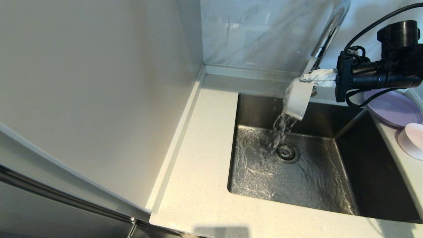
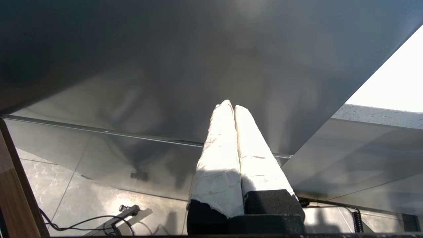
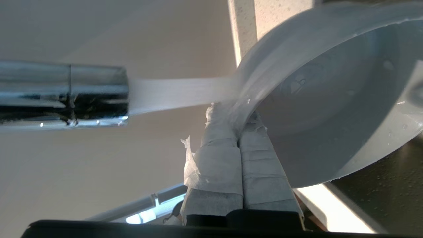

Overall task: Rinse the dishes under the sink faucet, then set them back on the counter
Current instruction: Rinse the bowl, then place the bowl on the table

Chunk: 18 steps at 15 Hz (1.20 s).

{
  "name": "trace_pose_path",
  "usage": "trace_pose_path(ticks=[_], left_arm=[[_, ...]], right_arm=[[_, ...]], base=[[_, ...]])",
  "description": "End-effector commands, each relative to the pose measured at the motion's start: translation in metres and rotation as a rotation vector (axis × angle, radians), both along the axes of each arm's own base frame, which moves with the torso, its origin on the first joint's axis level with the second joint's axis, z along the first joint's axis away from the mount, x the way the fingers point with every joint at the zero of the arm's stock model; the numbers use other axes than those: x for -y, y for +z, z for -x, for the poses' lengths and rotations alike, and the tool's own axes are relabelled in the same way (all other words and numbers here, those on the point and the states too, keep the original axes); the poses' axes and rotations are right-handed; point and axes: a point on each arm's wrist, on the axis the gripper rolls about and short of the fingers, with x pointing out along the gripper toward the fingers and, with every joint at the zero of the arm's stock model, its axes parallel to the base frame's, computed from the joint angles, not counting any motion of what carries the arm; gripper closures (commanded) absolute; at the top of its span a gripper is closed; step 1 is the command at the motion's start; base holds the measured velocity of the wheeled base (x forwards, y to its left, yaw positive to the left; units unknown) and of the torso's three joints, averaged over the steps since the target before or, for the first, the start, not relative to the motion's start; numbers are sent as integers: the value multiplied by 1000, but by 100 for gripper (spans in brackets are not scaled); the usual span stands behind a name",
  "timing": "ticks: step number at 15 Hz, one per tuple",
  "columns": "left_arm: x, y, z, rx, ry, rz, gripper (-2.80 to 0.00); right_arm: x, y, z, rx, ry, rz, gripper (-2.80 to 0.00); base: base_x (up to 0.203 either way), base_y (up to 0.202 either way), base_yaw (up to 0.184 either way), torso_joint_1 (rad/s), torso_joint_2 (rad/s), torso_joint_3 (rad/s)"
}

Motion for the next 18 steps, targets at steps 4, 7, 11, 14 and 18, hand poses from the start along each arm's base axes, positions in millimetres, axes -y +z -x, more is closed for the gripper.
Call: trace_pose_path(ticks=[4, 7, 11, 14, 18], left_arm=[[0, 0, 0, 0, 0, 0, 0], [0, 0, 0, 0, -1, 0, 0], [0, 0, 0, 0, -2, 0, 0], [0, 0, 0, 0, 0, 0, 0], [0, 0, 0, 0, -1, 0, 0]], right_arm=[[47, -18, -11, -39, -122, 1, 0], [87, -28, -13, -22, -209, 15, 0], [113, -3, 13, 91, -263, 55, 0], [116, 33, 54, 250, -278, 131, 0], [106, 68, 108, 497, -304, 328, 0]], base=[[0, 0, 0, 0, 0, 0], [0, 0, 0, 0, 0, 0], [0, 0, 0, 0, 0, 0], [0, 0, 0, 0, 0, 0], [0, 0, 0, 0, 0, 0]])
